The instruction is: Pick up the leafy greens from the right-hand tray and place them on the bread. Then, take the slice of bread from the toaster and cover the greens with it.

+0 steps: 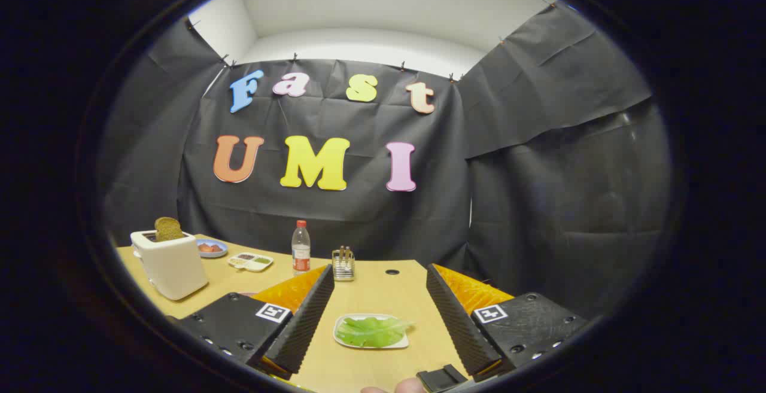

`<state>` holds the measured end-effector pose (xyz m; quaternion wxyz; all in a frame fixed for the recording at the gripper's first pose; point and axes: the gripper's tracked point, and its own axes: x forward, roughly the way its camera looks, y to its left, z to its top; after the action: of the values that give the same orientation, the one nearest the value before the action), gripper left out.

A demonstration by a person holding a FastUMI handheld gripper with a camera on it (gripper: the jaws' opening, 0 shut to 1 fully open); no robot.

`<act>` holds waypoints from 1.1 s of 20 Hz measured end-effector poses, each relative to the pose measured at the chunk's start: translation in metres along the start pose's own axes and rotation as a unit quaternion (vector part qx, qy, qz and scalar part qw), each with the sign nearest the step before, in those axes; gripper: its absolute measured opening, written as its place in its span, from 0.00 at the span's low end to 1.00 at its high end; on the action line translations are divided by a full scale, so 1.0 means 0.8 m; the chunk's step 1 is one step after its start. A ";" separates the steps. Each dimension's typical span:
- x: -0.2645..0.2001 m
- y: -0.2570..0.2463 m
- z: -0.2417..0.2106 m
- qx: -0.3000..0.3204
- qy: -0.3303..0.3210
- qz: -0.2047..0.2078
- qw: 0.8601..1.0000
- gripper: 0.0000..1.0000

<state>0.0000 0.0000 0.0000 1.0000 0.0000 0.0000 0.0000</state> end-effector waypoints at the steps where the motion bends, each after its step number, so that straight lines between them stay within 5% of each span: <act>1: 0.000 -0.001 0.000 -0.001 0.000 -0.001 1.000 0.95; 22: 0.027 0.005 -0.018 0.027 0.036 0.014 0.999 0.95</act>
<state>0.0215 0.0043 -0.0145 0.9989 0.0272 0.0358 0.0137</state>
